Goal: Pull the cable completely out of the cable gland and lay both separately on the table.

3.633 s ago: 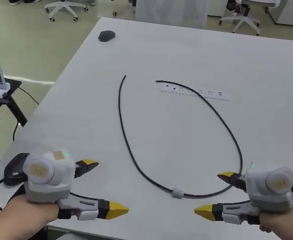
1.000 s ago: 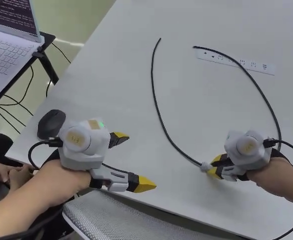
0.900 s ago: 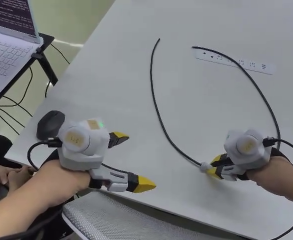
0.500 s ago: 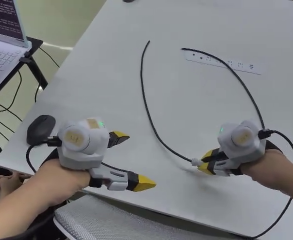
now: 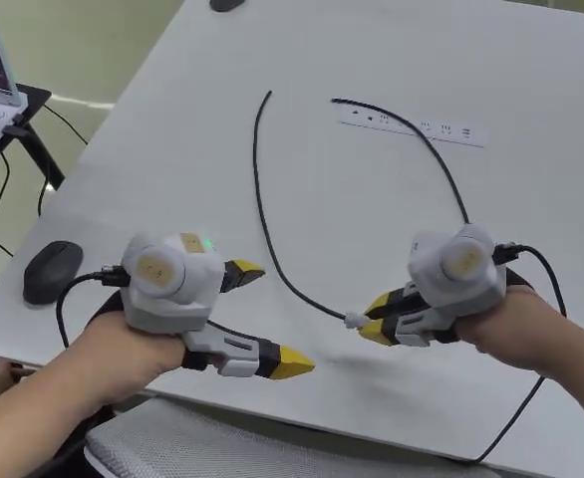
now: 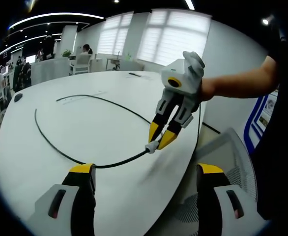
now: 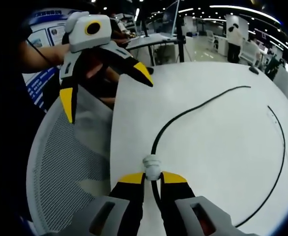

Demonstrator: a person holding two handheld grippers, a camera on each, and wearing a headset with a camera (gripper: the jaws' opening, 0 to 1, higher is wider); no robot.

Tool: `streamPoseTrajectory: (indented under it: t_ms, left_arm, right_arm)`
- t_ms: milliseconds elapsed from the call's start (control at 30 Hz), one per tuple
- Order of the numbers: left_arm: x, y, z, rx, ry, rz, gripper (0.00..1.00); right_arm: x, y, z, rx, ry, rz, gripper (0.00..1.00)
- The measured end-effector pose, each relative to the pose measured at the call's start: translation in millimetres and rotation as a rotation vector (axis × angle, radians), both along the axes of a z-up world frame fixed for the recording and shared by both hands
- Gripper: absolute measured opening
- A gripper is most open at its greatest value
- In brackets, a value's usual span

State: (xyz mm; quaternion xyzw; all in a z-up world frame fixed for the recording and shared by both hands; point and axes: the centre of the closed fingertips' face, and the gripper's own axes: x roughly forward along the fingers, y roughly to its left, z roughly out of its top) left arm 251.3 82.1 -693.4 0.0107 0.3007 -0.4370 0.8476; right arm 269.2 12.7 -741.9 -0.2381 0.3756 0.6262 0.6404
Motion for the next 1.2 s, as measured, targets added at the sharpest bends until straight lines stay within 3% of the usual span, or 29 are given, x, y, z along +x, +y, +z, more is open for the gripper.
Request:
streamPoseTrajectory:
  t_ms: [167, 467, 667, 900, 1200]
  left_arm:
    - [-2.6, -7.3, -4.3, 0.008, -0.006, -0.039, 0.82]
    - [-2.4, -19.9, -1.9, -0.033, -0.019, -0.081, 0.78]
    - [-5.7, -24.8, -0.3, -0.032, -0.032, -0.136, 0.75]
    - [-8.3, -30.0, 4.5, -0.068, -0.023, -0.159, 0.66]
    - [-12.2, -35.3, 12.2, -0.103, -0.034, -0.203, 0.52]
  right_arm:
    - [-7.9, 7.3, 11.8, 0.018, -0.004, 0.022, 0.06]
    - [-21.7, 17.6, 32.1, 0.047, -0.008, 0.051, 0.06]
    - [-30.8, 23.7, 45.6, 0.064, -0.009, 0.077, 0.06]
    - [-40.9, 29.5, 59.5, 0.072, -0.012, 0.123, 0.06]
    - [-44.6, 31.3, 63.8, 0.075, -0.016, 0.149, 0.06]
